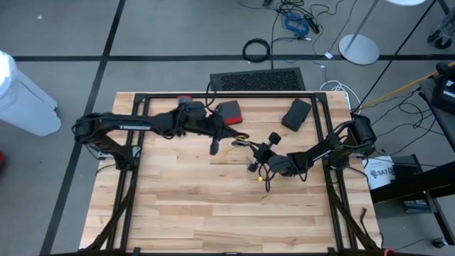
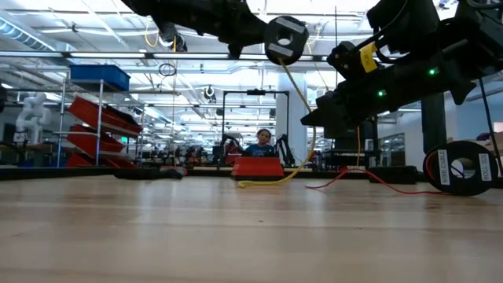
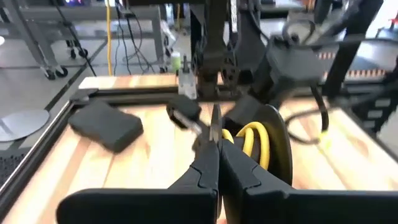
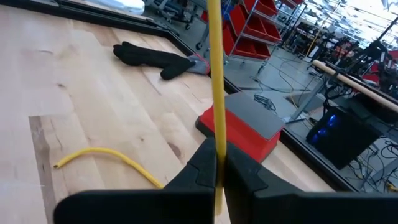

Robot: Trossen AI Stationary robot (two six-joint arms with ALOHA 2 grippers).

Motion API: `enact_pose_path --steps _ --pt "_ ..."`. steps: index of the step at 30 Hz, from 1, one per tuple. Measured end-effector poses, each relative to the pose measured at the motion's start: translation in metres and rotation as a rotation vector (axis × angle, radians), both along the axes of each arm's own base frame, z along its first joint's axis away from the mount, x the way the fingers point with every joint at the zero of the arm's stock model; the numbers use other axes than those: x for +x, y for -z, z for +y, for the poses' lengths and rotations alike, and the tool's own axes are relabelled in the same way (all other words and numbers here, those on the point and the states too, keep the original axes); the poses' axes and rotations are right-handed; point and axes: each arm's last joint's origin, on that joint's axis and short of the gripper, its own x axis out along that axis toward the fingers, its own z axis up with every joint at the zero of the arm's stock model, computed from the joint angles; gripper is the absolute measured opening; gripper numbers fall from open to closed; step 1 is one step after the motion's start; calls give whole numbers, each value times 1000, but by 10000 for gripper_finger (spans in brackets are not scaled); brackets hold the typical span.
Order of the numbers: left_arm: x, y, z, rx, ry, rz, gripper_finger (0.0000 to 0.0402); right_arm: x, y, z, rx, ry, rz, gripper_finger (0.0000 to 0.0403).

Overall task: Coil cords
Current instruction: Coil the yellow wire onto the spool

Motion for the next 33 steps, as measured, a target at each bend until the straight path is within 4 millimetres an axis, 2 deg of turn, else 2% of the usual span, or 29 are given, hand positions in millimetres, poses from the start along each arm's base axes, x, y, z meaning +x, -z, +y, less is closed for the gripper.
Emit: enact_pose_path --steps 8,17,23,27,33 --pt "-9 11 -5 162 -31 164 0 -1 -3 0 3 -6 -3 4" --pt "-6 14 -15 366 -106 204 0 -6 -37 0 54 -92 -130 4" --pt "5 25 -24 524 -199 239 0 -8 -60 0 68 -127 -172 4" --pt "15 33 -29 636 -294 250 0 -3 -73 1 78 -150 -164 4" --pt "25 35 -34 757 -432 211 0 7 -89 3 93 -158 -170 4"
